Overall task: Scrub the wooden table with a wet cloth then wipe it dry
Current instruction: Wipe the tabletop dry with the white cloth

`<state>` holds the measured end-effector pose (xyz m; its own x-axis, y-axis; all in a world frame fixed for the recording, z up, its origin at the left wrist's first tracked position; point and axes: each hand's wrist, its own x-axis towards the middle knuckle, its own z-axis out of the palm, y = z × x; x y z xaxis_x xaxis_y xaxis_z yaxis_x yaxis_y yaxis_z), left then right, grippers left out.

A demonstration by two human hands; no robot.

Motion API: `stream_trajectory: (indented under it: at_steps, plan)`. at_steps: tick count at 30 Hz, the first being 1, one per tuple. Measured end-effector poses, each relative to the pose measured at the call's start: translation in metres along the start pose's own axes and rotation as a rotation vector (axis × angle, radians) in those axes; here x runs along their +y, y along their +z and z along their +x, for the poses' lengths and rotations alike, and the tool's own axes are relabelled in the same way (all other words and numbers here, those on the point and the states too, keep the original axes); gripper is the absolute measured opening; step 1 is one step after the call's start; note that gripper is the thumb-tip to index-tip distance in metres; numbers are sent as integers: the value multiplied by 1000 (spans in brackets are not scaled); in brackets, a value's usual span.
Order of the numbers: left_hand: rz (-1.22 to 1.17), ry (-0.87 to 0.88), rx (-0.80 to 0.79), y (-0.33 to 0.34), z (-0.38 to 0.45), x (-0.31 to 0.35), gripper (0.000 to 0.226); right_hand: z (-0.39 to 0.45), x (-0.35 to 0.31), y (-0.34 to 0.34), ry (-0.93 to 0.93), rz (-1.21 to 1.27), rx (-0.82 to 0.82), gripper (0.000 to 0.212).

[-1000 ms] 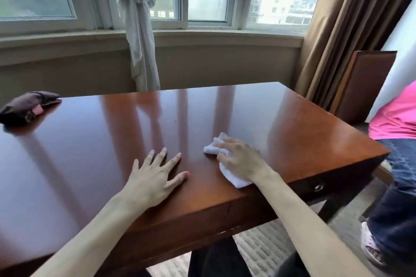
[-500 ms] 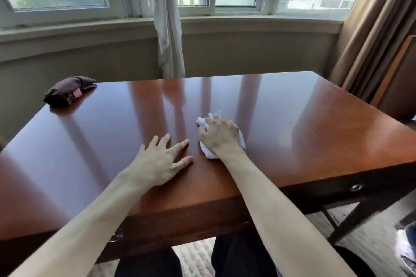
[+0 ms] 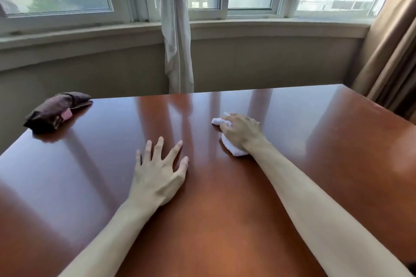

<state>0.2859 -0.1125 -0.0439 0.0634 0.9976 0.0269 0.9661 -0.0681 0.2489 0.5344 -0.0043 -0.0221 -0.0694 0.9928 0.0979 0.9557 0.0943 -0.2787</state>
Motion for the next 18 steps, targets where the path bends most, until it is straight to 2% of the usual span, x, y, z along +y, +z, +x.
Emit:
stream_trajectory:
  at_steps: [5,9,14,18]
  plan:
    - [52,-22,24,4,5,-2,68,98,4,12,73,-44,8,54]
    - [34,-34,7,1,3,-1,68,111,-7,21,40,-96,-18,55]
    - [-38,-24,-8,-4,2,2,60,21,-40,30,-117,-59,-31,69]
    - [-282,-37,-27,-18,7,-5,56,-95,-86,29,-193,-20,-31,83]
